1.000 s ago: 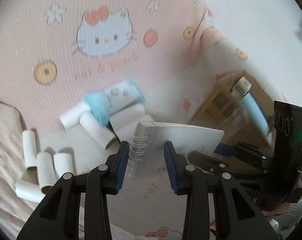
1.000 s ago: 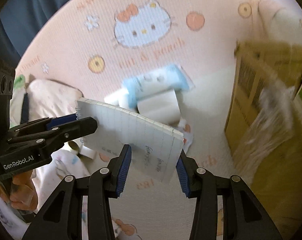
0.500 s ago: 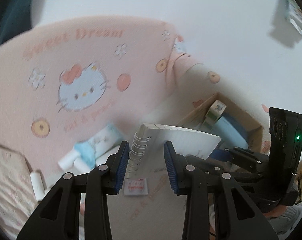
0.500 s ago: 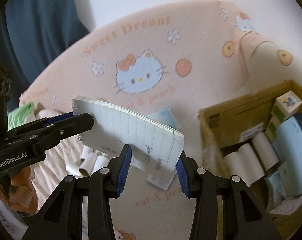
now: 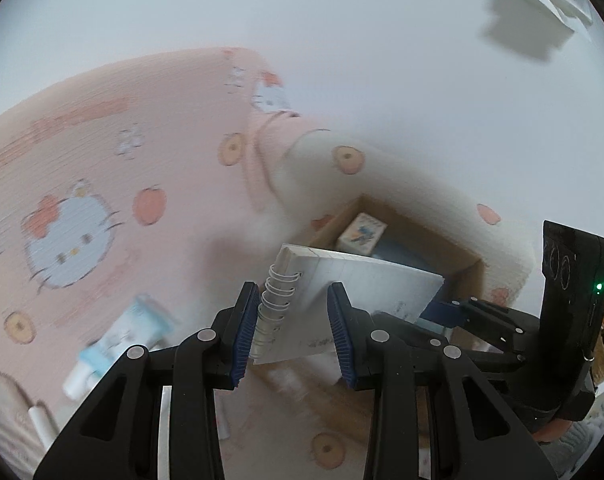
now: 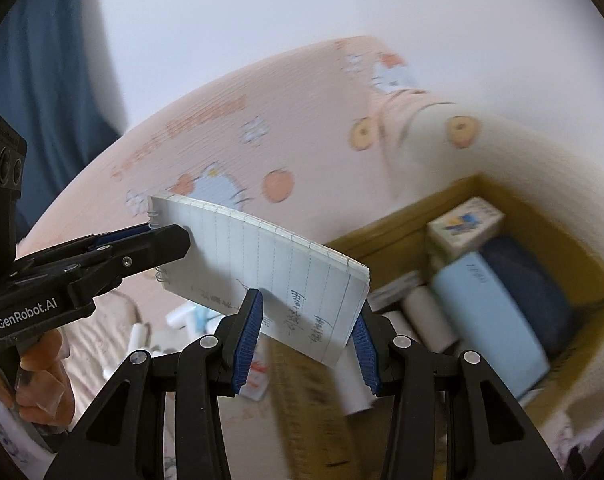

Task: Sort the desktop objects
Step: 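Lift the notepad with both grippers and carry it over the cardboard box, then lower the notepad with both grippers into the box beside the light-blue box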

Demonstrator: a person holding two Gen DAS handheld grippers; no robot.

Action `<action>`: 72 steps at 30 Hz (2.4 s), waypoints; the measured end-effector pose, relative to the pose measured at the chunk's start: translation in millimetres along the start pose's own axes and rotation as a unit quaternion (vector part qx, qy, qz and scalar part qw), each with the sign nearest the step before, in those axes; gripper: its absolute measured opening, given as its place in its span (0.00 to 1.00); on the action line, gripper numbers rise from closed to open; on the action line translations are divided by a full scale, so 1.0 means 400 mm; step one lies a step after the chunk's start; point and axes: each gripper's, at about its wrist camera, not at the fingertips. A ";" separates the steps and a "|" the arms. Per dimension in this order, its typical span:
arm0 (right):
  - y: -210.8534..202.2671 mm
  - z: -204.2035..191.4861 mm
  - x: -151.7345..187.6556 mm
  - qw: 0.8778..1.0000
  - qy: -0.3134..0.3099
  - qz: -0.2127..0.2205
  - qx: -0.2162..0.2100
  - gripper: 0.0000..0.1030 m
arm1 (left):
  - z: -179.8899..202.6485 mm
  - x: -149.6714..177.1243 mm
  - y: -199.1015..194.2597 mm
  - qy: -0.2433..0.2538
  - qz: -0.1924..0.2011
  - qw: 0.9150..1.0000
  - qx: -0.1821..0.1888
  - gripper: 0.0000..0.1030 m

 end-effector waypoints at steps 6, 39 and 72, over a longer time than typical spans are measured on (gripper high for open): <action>-0.023 0.122 -0.028 0.999 0.025 -0.005 0.039 0.40 | 0.094 -0.043 0.107 0.014 -0.012 0.999 0.040 0.38; 0.021 0.451 -0.035 0.983 0.033 -0.110 0.145 0.40 | 0.324 0.026 0.546 0.064 -0.156 0.979 0.117 0.01; 0.110 0.361 -0.001 0.952 -0.169 -0.240 0.090 0.40 | 0.214 0.056 0.515 -0.110 -0.169 0.974 0.102 0.20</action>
Point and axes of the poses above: each gripper's, at about its wrist camera, not at the fingertips, and y roughly the way its jaws point, z to its right, x to its underside, and after that the axes turned 11 degrees about z, right-handed
